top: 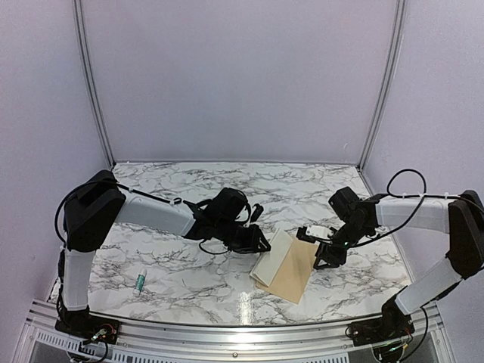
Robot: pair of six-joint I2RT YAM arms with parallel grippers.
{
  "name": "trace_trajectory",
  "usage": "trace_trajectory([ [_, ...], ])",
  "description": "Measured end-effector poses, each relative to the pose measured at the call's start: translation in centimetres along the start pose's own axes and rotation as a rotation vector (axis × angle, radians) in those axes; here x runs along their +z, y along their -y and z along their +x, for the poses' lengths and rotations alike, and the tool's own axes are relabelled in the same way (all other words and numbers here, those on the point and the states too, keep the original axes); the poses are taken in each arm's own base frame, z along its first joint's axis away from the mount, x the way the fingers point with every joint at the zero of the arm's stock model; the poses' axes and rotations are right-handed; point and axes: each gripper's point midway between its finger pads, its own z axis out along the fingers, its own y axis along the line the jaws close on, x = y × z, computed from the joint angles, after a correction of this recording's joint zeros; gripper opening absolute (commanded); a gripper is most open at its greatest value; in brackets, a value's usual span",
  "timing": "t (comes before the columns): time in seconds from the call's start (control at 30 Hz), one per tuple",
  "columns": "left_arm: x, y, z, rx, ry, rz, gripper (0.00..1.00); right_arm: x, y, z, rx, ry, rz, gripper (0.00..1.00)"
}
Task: Place the letter into the envelope and seal it
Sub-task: Pick up the 1/4-folded letter from the envelope.
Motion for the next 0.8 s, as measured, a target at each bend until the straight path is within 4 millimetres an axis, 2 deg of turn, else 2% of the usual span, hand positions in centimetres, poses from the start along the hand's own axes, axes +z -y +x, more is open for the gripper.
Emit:
trace_trajectory([
  [0.23, -0.2, -1.0, 1.3, -0.003, -0.068, -0.047, 0.30, -0.2, -0.3, -1.1, -0.024, 0.025, -0.013, 0.44],
  [0.37, -0.5, -2.2, 1.2, 0.017, -0.054, -0.108, 0.34, -0.6, -0.5, -3.2, -0.053, 0.069, -0.032, 0.44],
  [0.43, -1.2, -3.0, 0.8, 0.040, -0.019, -0.159, 0.35, -0.5, -0.5, -4.5, -0.070, 0.091, -0.046, 0.43],
  [0.5, -2.8, -3.5, 0.2, 0.066, 0.034, -0.216, 0.35, -0.2, -0.6, -5.9, -0.087, 0.113, -0.066, 0.40],
  [0.57, -5.5, -3.2, -1.1, 0.108, 0.125, -0.272, 0.37, 0.3, -0.7, -7.1, -0.104, 0.132, -0.086, 0.39],
  [0.6, -7.6, -2.7, -2.2, 0.135, 0.196, -0.297, 0.48, 0.6, -0.9, -7.6, -0.109, 0.138, -0.096, 0.38],
  [0.67, -10.0, -1.9, -3.7, 0.164, 0.287, -0.324, 0.63, 1.3, -1.3, -8.4, -0.119, 0.145, -0.124, 0.35],
  [0.73, -12.4, -1.1, -5.5, 0.161, 0.391, -0.346, 0.66, 2.1, -1.6, -9.0, -0.123, 0.150, -0.154, 0.33],
  [0.8, -13.4, -1.0, -6.6, 0.143, 0.445, -0.342, 0.65, 2.9, -1.8, -9.4, -0.120, 0.151, -0.179, 0.31],
])
